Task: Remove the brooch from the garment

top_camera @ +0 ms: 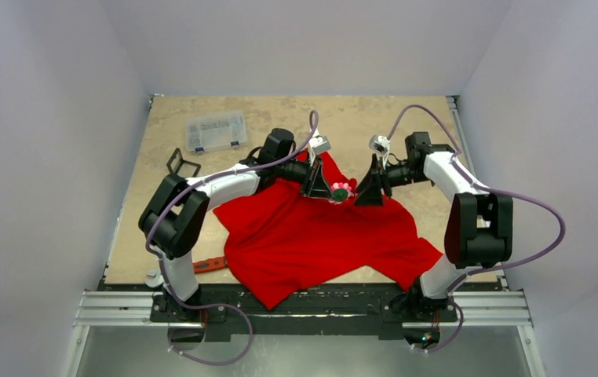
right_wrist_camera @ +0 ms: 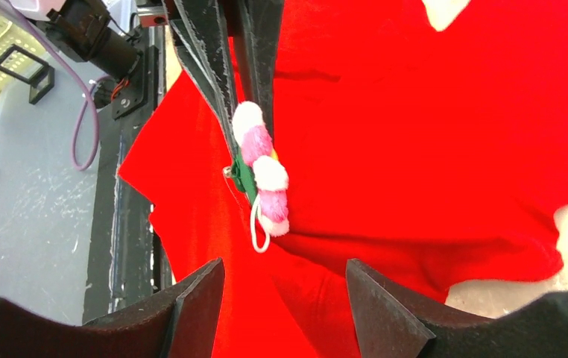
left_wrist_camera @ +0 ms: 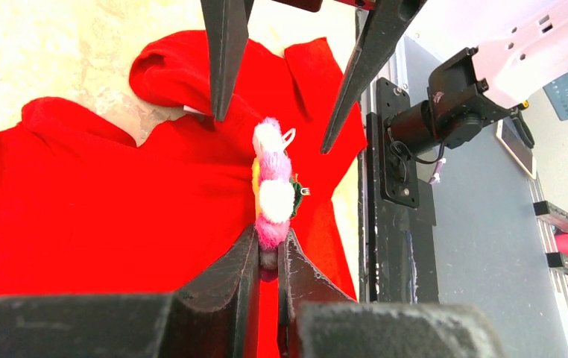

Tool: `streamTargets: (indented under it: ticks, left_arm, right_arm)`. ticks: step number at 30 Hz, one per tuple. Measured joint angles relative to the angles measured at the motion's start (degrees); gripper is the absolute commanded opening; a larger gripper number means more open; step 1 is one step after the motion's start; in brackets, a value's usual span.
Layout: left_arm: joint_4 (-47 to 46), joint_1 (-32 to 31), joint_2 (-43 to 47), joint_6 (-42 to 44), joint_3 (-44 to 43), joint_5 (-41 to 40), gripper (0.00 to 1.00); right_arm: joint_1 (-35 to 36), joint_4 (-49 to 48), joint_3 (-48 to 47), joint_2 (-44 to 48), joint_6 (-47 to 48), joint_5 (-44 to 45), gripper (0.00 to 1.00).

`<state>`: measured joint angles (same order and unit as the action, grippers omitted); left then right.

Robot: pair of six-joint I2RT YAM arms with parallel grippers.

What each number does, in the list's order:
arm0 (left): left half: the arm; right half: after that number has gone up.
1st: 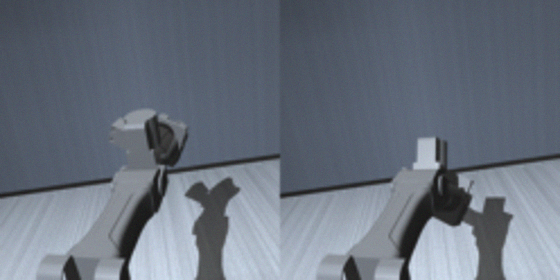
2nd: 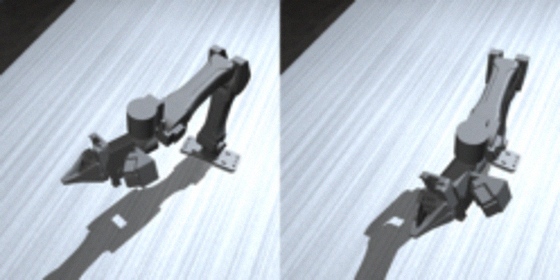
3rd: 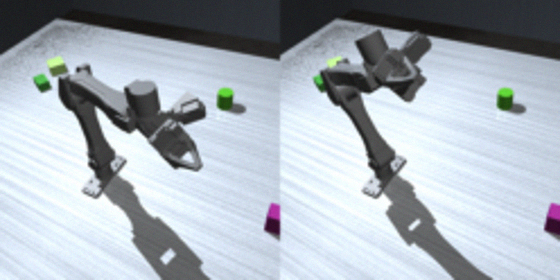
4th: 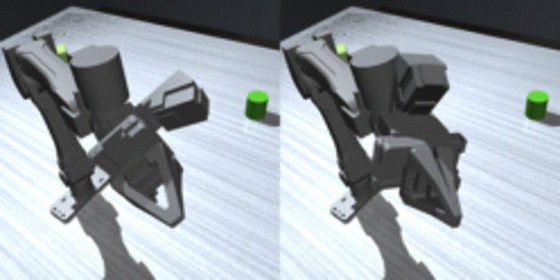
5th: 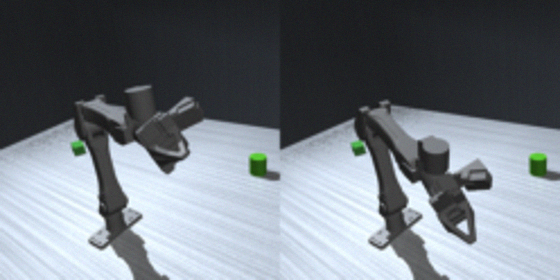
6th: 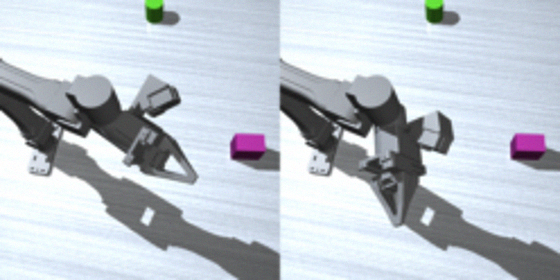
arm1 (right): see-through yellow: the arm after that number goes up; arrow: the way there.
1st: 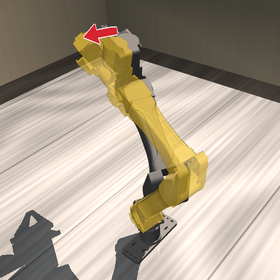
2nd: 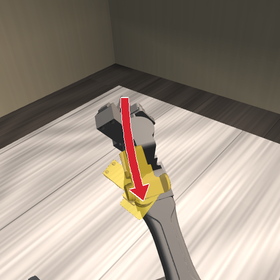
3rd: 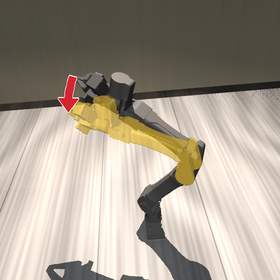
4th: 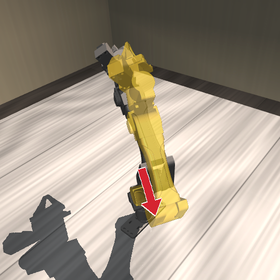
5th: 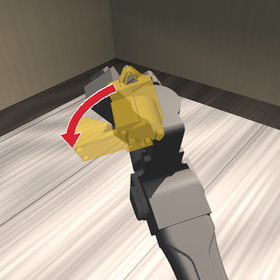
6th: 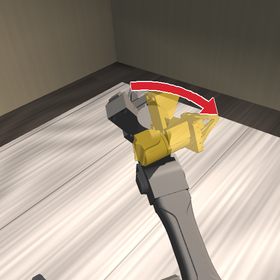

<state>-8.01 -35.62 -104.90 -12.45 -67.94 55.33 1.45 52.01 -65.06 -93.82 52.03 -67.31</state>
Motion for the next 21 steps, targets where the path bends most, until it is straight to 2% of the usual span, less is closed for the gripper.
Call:
streamTargets:
  ticks: [10, 13, 16, 21]
  left_arm:
    - [-1.81, 0.2, -0.33, -3.02, -0.09, 1.05, 0.0]
    - [-1.75, 0.28, -0.33, -3.23, -0.09, 0.31, 0.0]
    - [-0.02, 0.28, -0.33, -1.88, -0.37, -2.97, 0.0]
    - [8.02, -0.17, -0.2, 4.76, -2.99, -12.59, 0.0]
  right_arm:
    - [3.02, -4.17, -0.07, 0.24, -2.82, -0.2, 0.59]
    - [3.15, -4.81, 0.02, 0.24, -3.37, -0.13, 0.64]
    - [3.15, -4.55, 0.2, 0.24, -3.39, 0.02, 0.69]
    - [3.15, -5.44, 1.38, 0.22, -5.44, 0.31, 0.7]
